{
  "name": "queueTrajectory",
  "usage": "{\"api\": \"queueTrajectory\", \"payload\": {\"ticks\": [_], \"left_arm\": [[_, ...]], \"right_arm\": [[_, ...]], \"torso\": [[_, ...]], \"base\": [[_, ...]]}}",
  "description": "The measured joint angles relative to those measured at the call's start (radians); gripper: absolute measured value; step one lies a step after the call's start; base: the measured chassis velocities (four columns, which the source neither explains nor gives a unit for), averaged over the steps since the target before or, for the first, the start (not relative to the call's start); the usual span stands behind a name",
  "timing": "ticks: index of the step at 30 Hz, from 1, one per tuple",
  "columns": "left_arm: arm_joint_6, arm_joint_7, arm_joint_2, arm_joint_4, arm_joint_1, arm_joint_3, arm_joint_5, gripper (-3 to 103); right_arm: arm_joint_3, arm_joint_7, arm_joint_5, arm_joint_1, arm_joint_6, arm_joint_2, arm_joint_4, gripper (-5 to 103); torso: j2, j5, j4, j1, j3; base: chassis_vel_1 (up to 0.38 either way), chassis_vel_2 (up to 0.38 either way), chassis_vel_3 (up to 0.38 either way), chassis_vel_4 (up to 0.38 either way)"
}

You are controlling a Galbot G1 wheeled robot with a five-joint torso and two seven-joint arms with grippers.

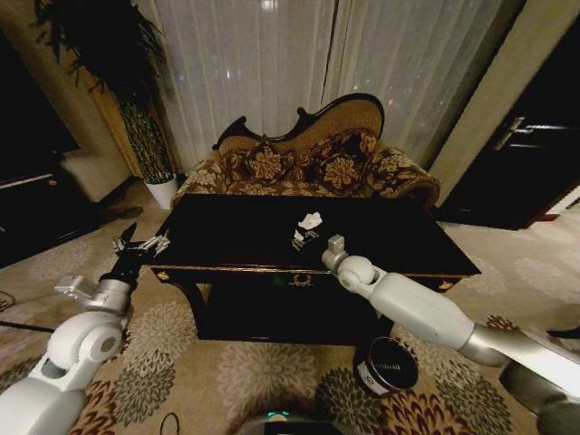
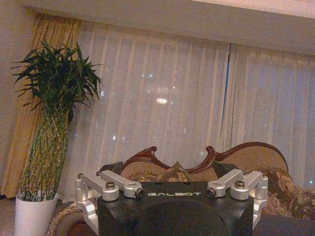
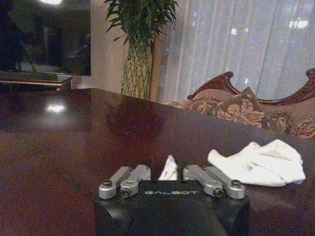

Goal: Move to the front of the table and place the trash on the table into the trash bin.

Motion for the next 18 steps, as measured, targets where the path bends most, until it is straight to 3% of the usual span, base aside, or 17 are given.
{"api": "queueTrajectory", "payload": {"ticks": [2, 5, 7, 8, 18], "left_arm": [[0.0, 0.0, 0.0, 0.0, 0.0, 0.0, 0.0, 100], [0.0, 0.0, 0.0, 0.0, 0.0, 0.0, 0.0, 100], [0.0, 0.0, 0.0, 0.0, 0.0, 0.0, 0.0, 100], [0.0, 0.0, 0.0, 0.0, 0.0, 0.0, 0.0, 100], [0.0, 0.0, 0.0, 0.0, 0.0, 0.0, 0.0, 100]], "right_arm": [[0.0, 0.0, -0.001, -0.001, 0.0, 0.0, 0.0, 25], [0.002, -0.001, -0.002, -0.001, 0.001, -0.003, 0.006, 8], [0.002, -0.001, -0.002, -0.001, 0.001, -0.004, 0.007, 8], [0.003, -0.001, -0.002, 0.001, 0.001, -0.007, 0.011, 2], [0.066, 0.004, 0.005, -0.06, -0.005, -0.041, 0.07, 0]], "torso": [[0.0, 0.0, 0.0, 0.0, 0.0], [0.0, 0.0, 0.0, 0.0, 0.0], [0.0, 0.0, 0.0, 0.0, 0.0], [0.0, 0.0, 0.0001, 0.0, 0.0], [0.0, -0.0001, 0.0003, 0.0, 0.0]], "base": [[0.0, 0.0, 0.0, 0.0], [0.0, 0.0, 0.0, 0.0], [0.0, 0.0, 0.0, 0.0], [0.0, 0.0, 0.0, 0.0], [0.0, 0.0, 0.0, 0.0]]}}
